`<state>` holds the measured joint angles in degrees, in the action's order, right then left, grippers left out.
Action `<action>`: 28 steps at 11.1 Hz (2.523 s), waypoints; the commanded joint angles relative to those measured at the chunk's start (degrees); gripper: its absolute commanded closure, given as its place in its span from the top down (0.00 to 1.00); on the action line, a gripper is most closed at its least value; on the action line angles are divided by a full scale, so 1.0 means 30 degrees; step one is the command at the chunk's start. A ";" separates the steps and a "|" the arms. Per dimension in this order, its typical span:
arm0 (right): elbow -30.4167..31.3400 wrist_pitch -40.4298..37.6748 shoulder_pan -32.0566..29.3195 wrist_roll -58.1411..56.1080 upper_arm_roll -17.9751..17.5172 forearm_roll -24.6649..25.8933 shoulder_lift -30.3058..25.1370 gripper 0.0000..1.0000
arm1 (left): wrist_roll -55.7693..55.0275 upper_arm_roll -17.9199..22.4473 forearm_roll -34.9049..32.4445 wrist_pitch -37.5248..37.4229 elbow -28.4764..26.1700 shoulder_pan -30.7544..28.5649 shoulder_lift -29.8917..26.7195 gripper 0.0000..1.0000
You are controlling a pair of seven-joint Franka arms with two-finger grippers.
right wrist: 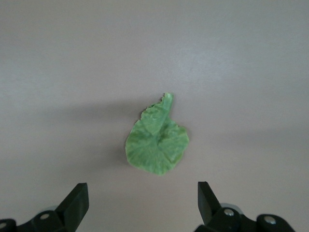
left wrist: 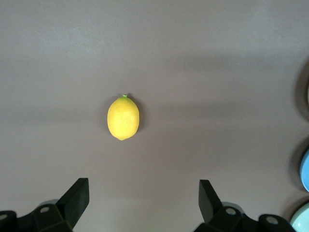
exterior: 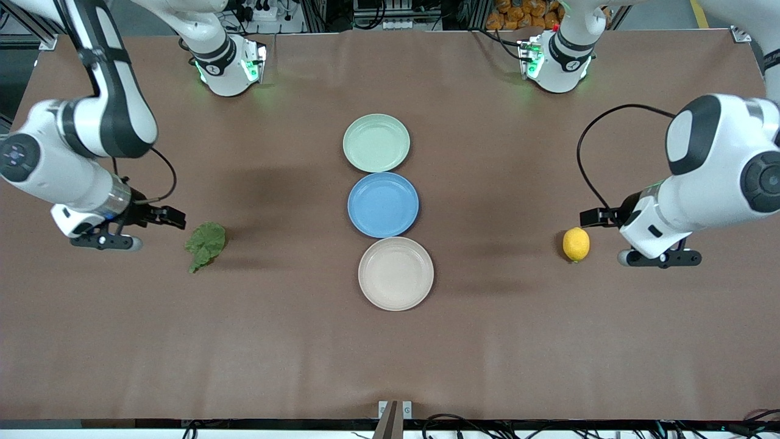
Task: Place lemon and lettuce in plates
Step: 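Grasp the lettuce leaf with the right gripper and lift it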
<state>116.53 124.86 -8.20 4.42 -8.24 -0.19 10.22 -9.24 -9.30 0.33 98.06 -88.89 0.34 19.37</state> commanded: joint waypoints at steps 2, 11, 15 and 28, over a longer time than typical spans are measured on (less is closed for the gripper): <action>0.0914 0.5595 -0.0050 0.0020 0.0225 -0.0053 0.3762 1.00 | -0.0227 -0.0092 -0.0342 0.0302 0.0422 0.0031 0.0927 1.00; 0.2086 0.9650 0.0623 0.0109 0.1163 0.0006 0.6174 0.17 | -0.0532 -0.0122 -0.1369 0.4544 -0.4612 -0.1194 0.0665 1.00; 0.1824 0.7814 0.1033 0.2241 0.0931 0.0006 0.5066 0.00 | 0.1763 -0.0238 -0.1369 0.6036 -0.6105 -0.1842 0.0840 1.00; -0.0142 0.1827 0.4687 1.8907 -0.7625 -0.0024 0.2980 0.00 | 0.2084 -0.0268 -0.4270 0.7303 -0.4884 -0.0816 0.4909 1.00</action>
<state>115.79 130.47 2.12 54.78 -29.97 -0.04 19.70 -3.79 -10.18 -11.09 119.38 -105.80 -2.33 32.13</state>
